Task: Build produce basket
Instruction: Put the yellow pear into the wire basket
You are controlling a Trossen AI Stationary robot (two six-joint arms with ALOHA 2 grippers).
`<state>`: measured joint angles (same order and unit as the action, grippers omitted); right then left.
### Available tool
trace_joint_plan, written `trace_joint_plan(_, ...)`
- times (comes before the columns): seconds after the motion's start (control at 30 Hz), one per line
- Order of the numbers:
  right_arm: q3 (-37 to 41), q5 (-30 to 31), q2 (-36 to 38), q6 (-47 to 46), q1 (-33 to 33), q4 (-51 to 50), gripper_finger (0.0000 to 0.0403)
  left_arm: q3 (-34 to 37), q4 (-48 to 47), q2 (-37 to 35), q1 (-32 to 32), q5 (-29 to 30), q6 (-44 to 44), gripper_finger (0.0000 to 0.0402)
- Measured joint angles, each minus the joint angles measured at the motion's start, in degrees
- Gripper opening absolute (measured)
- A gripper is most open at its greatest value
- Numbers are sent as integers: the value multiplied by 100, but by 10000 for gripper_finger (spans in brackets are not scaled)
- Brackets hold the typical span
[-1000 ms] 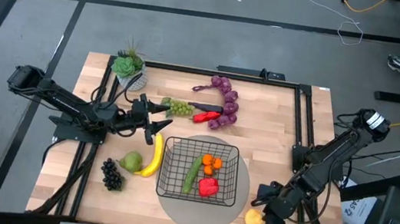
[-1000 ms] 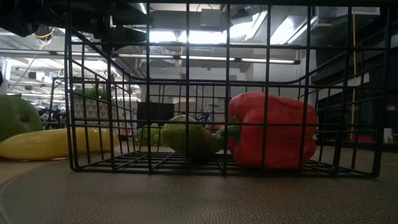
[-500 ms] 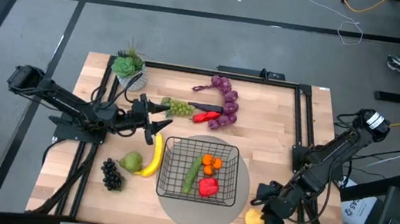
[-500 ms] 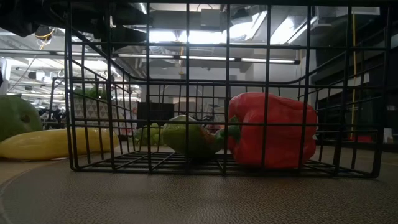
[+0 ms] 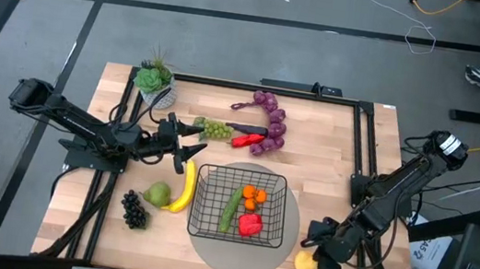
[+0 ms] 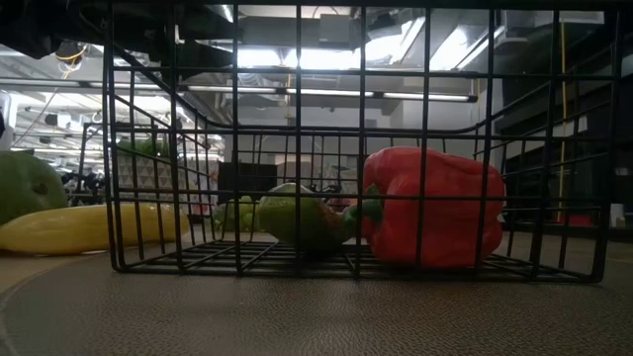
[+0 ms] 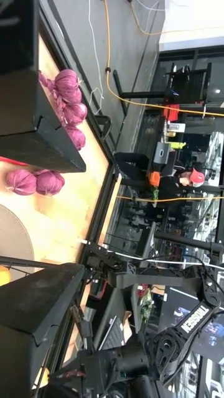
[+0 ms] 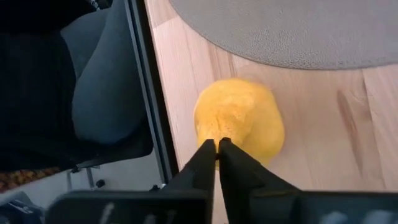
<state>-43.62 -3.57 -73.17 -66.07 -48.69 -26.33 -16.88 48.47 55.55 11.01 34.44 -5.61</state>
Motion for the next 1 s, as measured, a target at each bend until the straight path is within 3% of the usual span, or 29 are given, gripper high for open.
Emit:
trace_joint_plan(0.37,-4,117,2,1162,0,0,2,0,0,2,0,0,0,247)
trace_joint_plan(0.7,-11,1283,8,2374,4,-119,1,0,0,0,0,0,28,247)
trace_joint_plan(1.0,-1255,644,49,2867,0,-996,0,0,0,0,1,0,174,247)
